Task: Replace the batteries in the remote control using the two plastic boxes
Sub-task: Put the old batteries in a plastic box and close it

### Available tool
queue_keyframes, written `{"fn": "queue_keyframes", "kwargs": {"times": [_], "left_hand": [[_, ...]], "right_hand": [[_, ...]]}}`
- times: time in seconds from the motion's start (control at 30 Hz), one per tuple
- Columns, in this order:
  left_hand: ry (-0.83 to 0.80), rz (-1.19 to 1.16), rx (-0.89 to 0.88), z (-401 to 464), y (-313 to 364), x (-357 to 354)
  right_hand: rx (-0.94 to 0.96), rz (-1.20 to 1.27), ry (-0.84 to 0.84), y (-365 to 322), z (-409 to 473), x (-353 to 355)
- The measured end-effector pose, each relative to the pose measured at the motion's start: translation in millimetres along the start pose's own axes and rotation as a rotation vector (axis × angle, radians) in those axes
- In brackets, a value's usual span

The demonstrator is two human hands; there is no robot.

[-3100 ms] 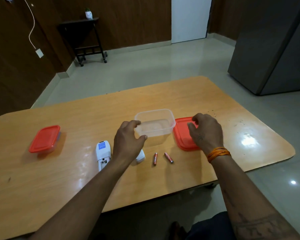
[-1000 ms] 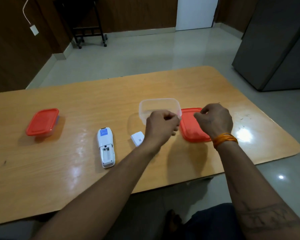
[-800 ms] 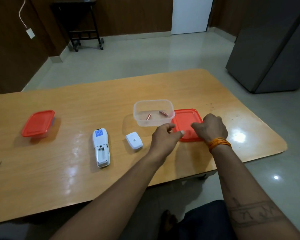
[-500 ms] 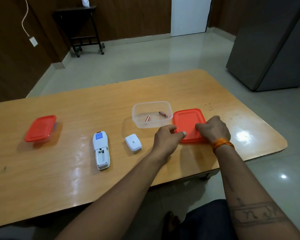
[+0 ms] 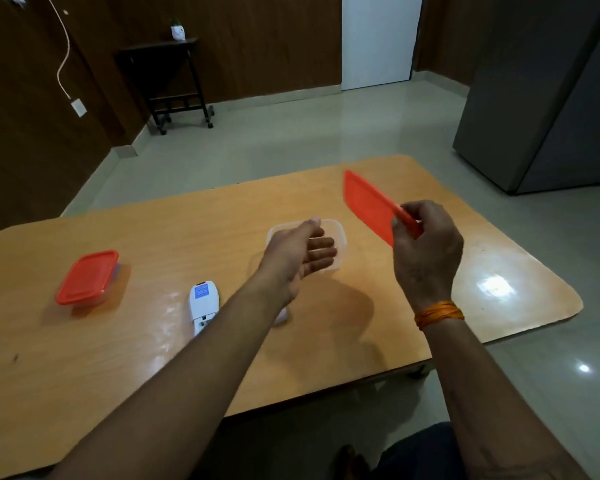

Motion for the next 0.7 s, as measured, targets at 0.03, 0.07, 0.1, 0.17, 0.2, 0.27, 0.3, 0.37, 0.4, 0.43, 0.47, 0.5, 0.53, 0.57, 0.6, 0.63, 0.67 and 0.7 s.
{"fn": "queue_keyframes", "kwargs": {"times": [0.03,0.07,0.1,0.17,0.2,0.27,0.3,0.37,0.4,0.43,0.47,0.5,0.53,0.57,0.6,0.63,0.67,0.7], "left_hand": [[0.047,-0.038,0.004,0.1,7.7,9.8],[0.087,-0.080,0.016,0.0,13.8,19.6],[0.112,-0.127,0.036,-0.8,17.7,28.5],[0.117,-0.184,0.080,-2.4,22.0,42.8],[0.122,-0.178,0.086,-3.2,23.8,49.8],[0.144,-0.138,0.062,-5.2,26.2,61.4],[0.157,-0.118,0.052,-4.9,25.8,67.0],[0.181,-0.097,0.039,-4.6,23.0,76.4],[0.193,-0.088,0.031,-3.7,21.2,81.4],[0.202,-0.078,0.023,-3.3,19.6,85.4],[0.207,-0.066,0.018,-2.2,17.4,88.8],[0.201,-0.054,0.012,-0.7,15.8,89.8],[0.186,-0.045,0.003,1.3,15.0,89.2],[0.171,-0.045,-0.005,3.1,13.9,87.5],[0.158,-0.055,-0.015,4.7,13.6,85.5],[0.152,-0.074,-0.028,6.5,13.4,84.7],[0.150,-0.103,-0.042,7.6,13.6,84.4],[0.149,-0.132,-0.057,8.7,14.0,84.7]], "right_hand": [[0.059,-0.009,-0.020,-8.1,-1.3,-5.3],[0.112,-0.006,-0.037,-15.6,-2.7,-10.0],[0.160,0.008,-0.052,-23.6,-4.4,-13.2],[0.236,0.064,-0.101,-35.5,-8.1,-20.9],[0.260,0.098,-0.136,-40.4,-9.6,-25.2],[0.283,0.149,-0.223,-46.0,-11.6,-36.0],[0.278,0.165,-0.260,-48.4,-12.7,-40.9],[0.185,0.229,-0.291,-42.3,-11.1,-47.0],[0.081,0.305,-0.281,-34.0,-9.0,-47.4],[-0.047,0.411,-0.266,-24.4,-7.3,-48.0],[-0.180,0.525,-0.264,-13.9,-7.3,-51.4],[-0.297,0.617,-0.276,-4.2,-7.8,-57.0],[-0.379,0.653,-0.300,2.9,-8.4,-62.9],[-0.428,0.639,-0.332,8.5,-9.0,-69.2],[-0.461,0.617,-0.363,12.6,-9.2,-74.9],[-0.491,0.611,-0.375,16.3,-8.9,-79.4],[-0.528,0.621,-0.368,21.3,-7.7,-82.7],[-0.562,0.629,-0.345,25.8,-5.6,-84.3]]}}
Point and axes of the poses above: each hand's wrist, its own z-axis towards the middle knuckle, its own x-axis out of the back of the hand, y = z × x, the point moved 7 cm from there along z, towards the middle knuckle, and after that the axes turned 15 degrees about -y, right-handed, at the moved point
